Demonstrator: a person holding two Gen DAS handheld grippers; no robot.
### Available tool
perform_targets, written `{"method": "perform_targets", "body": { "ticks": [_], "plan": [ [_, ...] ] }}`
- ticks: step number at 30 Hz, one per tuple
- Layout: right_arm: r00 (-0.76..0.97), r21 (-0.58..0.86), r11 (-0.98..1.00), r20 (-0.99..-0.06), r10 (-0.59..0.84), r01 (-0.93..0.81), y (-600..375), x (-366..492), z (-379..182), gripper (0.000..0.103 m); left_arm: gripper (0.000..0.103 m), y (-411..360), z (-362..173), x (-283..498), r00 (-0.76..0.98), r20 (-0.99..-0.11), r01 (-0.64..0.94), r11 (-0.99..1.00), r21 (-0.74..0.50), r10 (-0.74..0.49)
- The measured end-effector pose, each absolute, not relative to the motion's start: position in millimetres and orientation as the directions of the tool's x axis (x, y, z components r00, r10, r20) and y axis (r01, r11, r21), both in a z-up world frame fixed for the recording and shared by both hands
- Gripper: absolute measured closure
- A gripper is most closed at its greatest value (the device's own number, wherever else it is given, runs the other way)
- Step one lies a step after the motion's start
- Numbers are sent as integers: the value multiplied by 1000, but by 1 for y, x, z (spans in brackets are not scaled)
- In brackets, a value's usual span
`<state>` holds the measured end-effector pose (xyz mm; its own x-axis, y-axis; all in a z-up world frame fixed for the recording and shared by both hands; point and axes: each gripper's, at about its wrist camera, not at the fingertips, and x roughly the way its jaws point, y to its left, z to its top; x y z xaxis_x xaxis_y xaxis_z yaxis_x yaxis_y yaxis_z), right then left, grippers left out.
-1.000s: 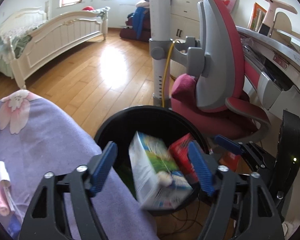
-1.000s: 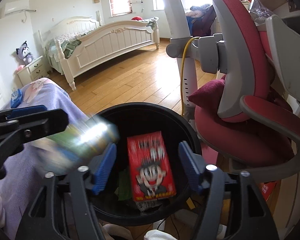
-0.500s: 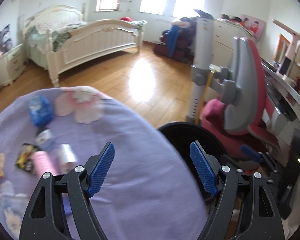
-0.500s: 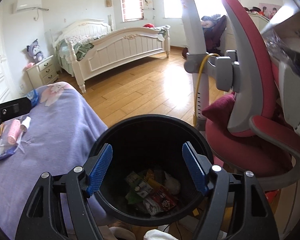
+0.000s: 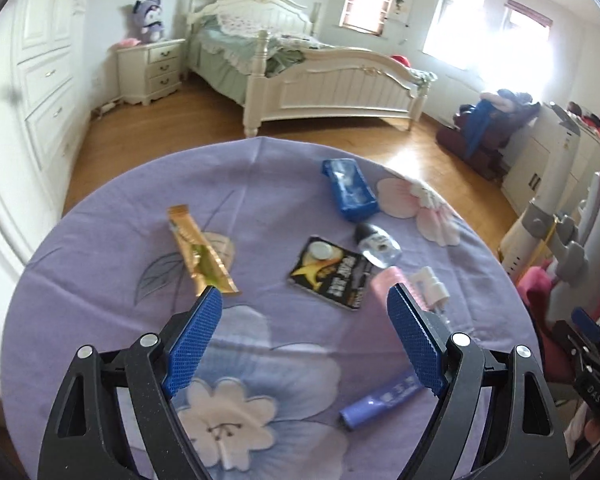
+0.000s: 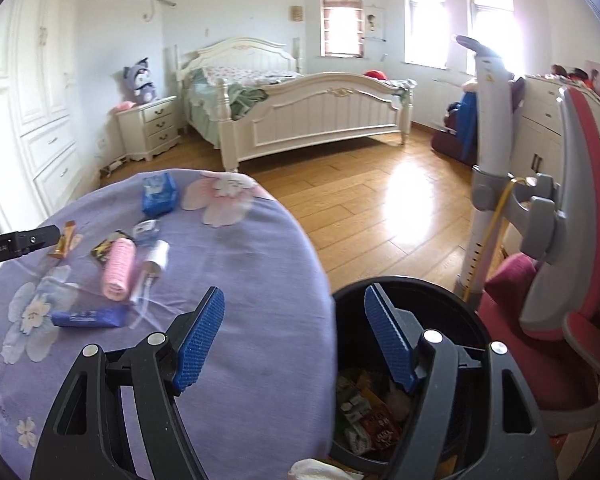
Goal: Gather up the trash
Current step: 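Move both open tools back over the table toward the remaining items, then grasp the gold snack wrapper with the left tool while the right grasps the pink hair roller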
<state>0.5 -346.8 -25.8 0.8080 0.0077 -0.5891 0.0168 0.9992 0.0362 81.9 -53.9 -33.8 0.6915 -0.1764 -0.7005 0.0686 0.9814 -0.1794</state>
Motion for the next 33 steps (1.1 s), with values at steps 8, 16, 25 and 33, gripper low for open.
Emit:
{"method": "perform_targets", "body": {
  "ticks": [8, 16, 25, 33],
  "plan": [
    [794, 17, 996, -602, 84, -92, -298, 15, -21, 31, 19, -2, -43, 90, 684, -718, -13, 982, -189, -129],
    [757, 26, 972, -623, 198, -232, -254, 34, -16, 32, 19, 21, -56, 115, 659, -746, -51, 984, -172, -96],
    [676, 30, 935, -683, 278, -354, -209, 69, -26, 40, 20, 17, -68, 149, 635, -767, -27, 989, -146, -96],
    [606, 21, 929, -752, 259, -371, -197, 89, -47, 53, 50, 14, -75, 162, 624, -779, -29, 994, -110, -68]
  ]
}}
